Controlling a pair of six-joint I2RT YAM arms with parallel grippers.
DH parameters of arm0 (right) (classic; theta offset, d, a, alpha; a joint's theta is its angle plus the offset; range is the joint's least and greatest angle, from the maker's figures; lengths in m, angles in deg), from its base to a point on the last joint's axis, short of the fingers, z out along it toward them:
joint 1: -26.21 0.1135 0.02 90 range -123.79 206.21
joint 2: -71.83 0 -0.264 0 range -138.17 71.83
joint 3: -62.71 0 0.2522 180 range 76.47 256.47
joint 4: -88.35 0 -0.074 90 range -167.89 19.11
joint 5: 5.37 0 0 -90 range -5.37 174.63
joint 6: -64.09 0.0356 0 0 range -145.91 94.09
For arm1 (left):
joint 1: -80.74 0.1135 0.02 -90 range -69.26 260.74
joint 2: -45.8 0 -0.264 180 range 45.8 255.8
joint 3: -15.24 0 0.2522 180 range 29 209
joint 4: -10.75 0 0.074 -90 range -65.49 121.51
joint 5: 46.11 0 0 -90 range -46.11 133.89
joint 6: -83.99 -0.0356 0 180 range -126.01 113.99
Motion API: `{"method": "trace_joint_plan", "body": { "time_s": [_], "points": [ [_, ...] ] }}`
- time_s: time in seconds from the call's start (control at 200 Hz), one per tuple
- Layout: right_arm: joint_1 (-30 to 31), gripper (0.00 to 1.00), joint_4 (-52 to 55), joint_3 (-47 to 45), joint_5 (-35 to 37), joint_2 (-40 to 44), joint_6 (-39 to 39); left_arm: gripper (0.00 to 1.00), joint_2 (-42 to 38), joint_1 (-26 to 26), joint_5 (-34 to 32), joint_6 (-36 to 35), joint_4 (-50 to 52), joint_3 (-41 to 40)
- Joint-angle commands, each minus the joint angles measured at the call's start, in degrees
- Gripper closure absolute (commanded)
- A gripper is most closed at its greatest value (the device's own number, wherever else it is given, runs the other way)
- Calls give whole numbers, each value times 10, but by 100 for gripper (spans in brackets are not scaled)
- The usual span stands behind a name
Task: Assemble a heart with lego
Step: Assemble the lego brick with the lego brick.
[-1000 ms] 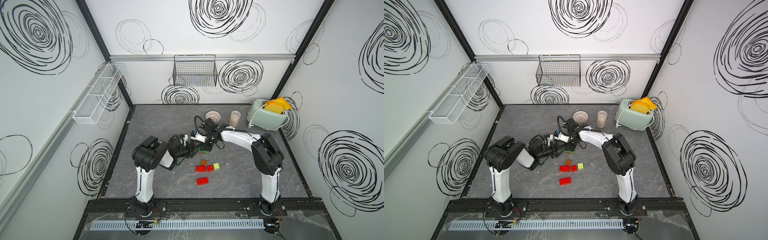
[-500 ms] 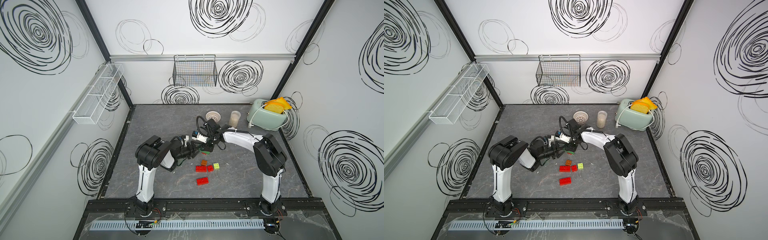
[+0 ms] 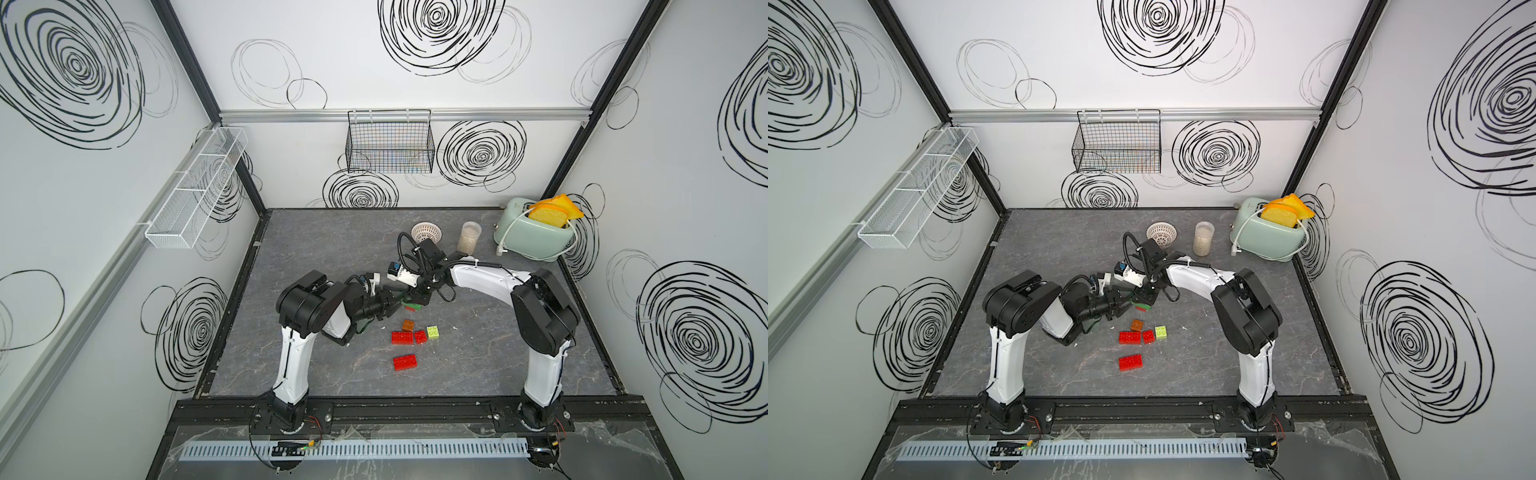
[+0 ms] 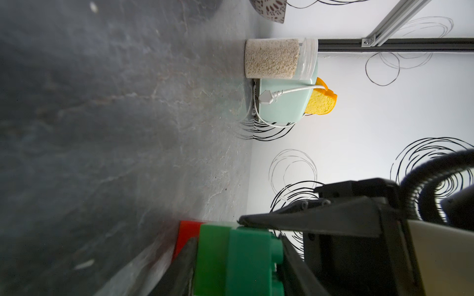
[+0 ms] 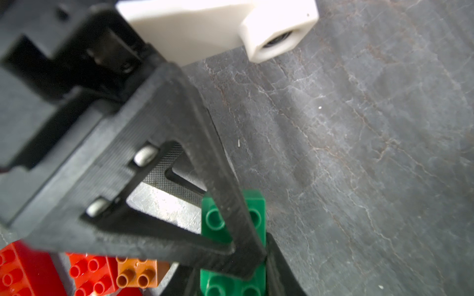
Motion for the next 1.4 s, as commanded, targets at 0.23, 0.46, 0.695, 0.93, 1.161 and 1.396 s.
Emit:
{"method": "trace_joint_plan", "body": {
  "time_s": [0.23, 0.46, 0.695, 0.93, 1.161, 1.396],
  "points": [
    [-17, 59, -8, -21, -52, -17, 15, 67, 12, -26, 65, 14, -47, -6],
    [-48, 40, -9, -36, -93, 20, 31, 67, 8, -15, 64, 0, -35, -12],
    [-55, 32, 13, -38, -108, 29, 30, 69, -11, -5, 56, -24, -5, -17],
    [-55, 28, 7, -50, -120, 53, 43, 69, -40, 32, 31, -63, 15, -42],
    [-45, 26, -28, -91, -60, 113, 119, 69, -56, 81, 16, -84, -32, -72],
    [-25, 27, -44, -176, 57, 185, 302, 69, -18, 113, 14, -24, -175, -97]
  ]
}}
